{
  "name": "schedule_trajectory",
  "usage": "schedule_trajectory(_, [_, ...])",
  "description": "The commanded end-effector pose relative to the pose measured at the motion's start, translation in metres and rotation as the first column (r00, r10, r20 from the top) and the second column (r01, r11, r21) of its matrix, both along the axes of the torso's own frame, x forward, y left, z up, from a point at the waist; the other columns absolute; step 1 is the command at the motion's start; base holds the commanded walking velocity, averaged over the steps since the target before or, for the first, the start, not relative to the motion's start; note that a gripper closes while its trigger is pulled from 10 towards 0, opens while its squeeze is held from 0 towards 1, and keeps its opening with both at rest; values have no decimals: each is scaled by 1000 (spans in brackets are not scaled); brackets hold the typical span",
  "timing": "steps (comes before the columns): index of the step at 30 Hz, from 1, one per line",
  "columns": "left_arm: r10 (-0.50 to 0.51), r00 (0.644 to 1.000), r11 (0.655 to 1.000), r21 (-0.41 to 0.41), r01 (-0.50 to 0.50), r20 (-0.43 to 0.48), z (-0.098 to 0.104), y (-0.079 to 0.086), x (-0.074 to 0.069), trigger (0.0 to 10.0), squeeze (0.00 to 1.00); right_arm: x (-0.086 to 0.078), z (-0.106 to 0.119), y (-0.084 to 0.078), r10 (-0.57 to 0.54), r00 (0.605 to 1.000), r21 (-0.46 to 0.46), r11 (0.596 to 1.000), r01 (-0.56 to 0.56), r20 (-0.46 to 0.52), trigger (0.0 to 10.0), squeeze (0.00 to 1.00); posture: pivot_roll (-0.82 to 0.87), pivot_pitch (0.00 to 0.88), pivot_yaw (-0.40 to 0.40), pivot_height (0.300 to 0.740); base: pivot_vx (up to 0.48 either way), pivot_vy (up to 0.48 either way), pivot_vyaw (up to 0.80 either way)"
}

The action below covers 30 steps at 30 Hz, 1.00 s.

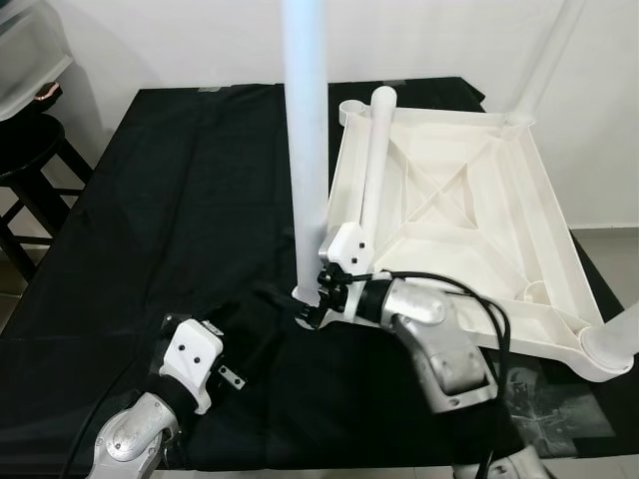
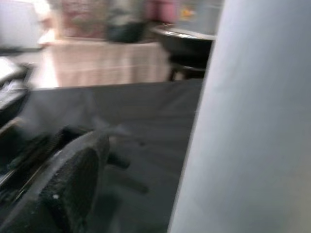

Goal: Building children table

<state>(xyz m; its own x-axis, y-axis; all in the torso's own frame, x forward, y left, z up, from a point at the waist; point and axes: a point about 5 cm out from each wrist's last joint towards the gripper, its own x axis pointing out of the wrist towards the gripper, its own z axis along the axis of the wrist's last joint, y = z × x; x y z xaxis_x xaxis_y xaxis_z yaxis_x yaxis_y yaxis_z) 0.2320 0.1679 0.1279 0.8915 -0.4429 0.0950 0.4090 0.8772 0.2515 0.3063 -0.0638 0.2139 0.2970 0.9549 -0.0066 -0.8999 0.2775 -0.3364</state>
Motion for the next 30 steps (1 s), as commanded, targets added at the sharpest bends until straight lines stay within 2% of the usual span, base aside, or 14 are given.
schedule_trajectory(1, [9, 1000, 1000, -10, -9, -27, -6, 0, -2, 10000, 0, -7, 0, 7, 149, 989, -28, 988, -149, 4, 10000, 0, 31, 202, 4, 740, 0, 0, 0])
schedule_trajectory(3, [12, 1000, 1000, -10, -13, -27, -6, 0, -3, 10000, 0, 5, 8, 0, 263, 965, -108, 959, -264, -17, 10000, 0, 38, 199, 4, 740, 0, 0, 0])
schedule_trajectory(5, [14, 1000, 1000, -8, -14, -26, -5, 1, -4, 10000, 0, 16, 14, -4, 298, 954, -141, 944, -299, -31, 10000, 0, 63, 198, 8, 740, 0, 0, 0])
schedule_trajectory(9, [18, 1000, 1000, -4, -19, -22, -3, 5, -6, 10000, 0, 31, 28, -6, 320, 946, -130, 937, -324, -51, 10000, 0, 75, 199, 6, 740, 0, 0, 0])
schedule_trajectory(17, [17, 1000, 1000, 7, -16, -24, -2, 8, -9, 10000, 0, 43, 45, -8, 353, 933, -120, 926, -359, -69, 10000, 0, 90, 201, 6, 740, 0, 0, 0])
schedule_trajectory(18, [17, 1000, 1000, 10, -17, -23, -2, 9, -9, 10000, 0, 44, 47, -9, 367, 927, -118, 920, -375, -80, 6588, 0, 92, 201, 3, 740, 0, 0, 0])
schedule_trajectory(19, [17, 1000, 1000, 10, -17, -23, -2, 9, -9, 10000, 0, 44, 47, -9, 367, 927, -118, 920, -375, -80, 6588, 0, 92, 201, 3, 740, 0, 0, 0])
schedule_trajectory(20, [20, 1000, 1000, 13, -20, -22, -1, 10, -9, 10000, 0, 45, 49, -12, 386, 918, -117, 911, -395, -96, 0, 0, 94, 201, 1, 740, 0, 0, 0])
schedule_trajectory(23, [28, 999, 1000, 16, -27, -19, -1, 12, -9, 10000, 0, 48, 49, -18, 418, 900, -122, 894, -432, -126, 0, 0, 95, 201, 2, 740, 0, 0, 0])
schedule_trajectory(30, [28, 999, 999, 16, -28, -20, -1, 12, -9, 10000, 0, 51, 48, -24, 418, 898, -130, 891, -435, -136, 0, 0, 81, 201, 7, 740, 0, 0, 0])
